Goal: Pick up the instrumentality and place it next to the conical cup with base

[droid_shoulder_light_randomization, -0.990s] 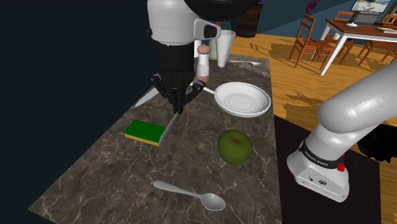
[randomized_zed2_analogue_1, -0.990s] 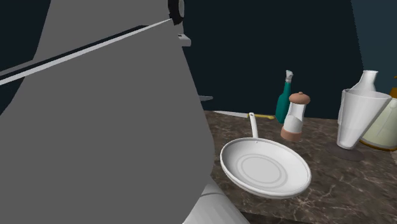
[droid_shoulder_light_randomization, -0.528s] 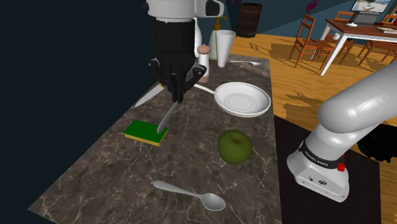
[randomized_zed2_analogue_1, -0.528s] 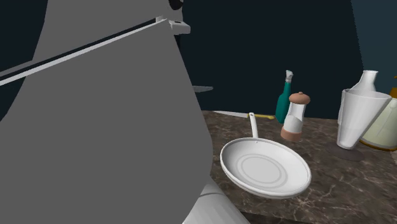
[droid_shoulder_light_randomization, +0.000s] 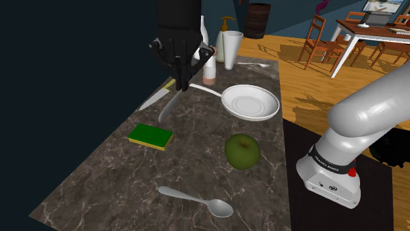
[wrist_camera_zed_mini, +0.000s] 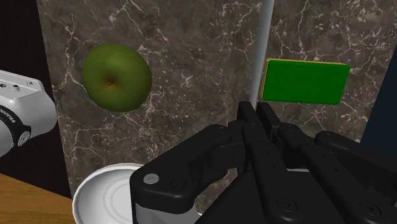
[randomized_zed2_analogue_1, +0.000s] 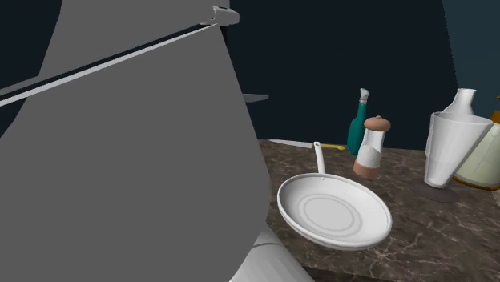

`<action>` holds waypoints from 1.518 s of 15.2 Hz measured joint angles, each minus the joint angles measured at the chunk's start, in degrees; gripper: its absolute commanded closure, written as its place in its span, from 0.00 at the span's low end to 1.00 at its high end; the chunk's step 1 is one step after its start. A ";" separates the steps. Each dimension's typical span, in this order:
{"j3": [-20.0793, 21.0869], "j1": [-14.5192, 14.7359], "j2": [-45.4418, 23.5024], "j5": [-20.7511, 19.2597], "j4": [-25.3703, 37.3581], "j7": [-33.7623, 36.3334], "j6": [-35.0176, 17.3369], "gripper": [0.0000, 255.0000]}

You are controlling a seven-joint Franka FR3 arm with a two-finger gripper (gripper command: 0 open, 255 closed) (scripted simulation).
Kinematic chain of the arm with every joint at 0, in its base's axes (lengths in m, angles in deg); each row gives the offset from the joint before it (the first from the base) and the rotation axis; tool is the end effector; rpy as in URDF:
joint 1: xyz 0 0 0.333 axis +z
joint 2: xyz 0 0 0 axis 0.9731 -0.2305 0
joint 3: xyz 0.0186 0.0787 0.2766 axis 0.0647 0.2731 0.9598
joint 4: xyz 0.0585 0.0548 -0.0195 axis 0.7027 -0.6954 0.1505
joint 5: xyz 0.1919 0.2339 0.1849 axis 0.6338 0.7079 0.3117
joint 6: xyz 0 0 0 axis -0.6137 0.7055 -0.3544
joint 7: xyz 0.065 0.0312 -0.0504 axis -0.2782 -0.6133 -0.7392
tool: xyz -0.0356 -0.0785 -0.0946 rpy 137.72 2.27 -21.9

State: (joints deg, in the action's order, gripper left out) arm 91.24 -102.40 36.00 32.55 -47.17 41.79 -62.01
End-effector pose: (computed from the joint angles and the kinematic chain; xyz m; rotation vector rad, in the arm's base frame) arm 0.3434 0.3354 0.5451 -2.5983 1.7081 0.0649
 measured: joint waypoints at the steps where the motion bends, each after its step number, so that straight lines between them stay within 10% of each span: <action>1: -0.11 -0.08 -0.13 -0.15 0.89 0.12 0.80 1.00; 10: 0.69 -1.46 -2.75 -2.27 9.16 2.07 7.07 1.00; 23: -21.81 1.18 9.86 0.54 -4.15 -19.41 10.31 1.00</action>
State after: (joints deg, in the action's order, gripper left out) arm 69.44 -101.23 45.87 33.09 -51.32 22.38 -51.70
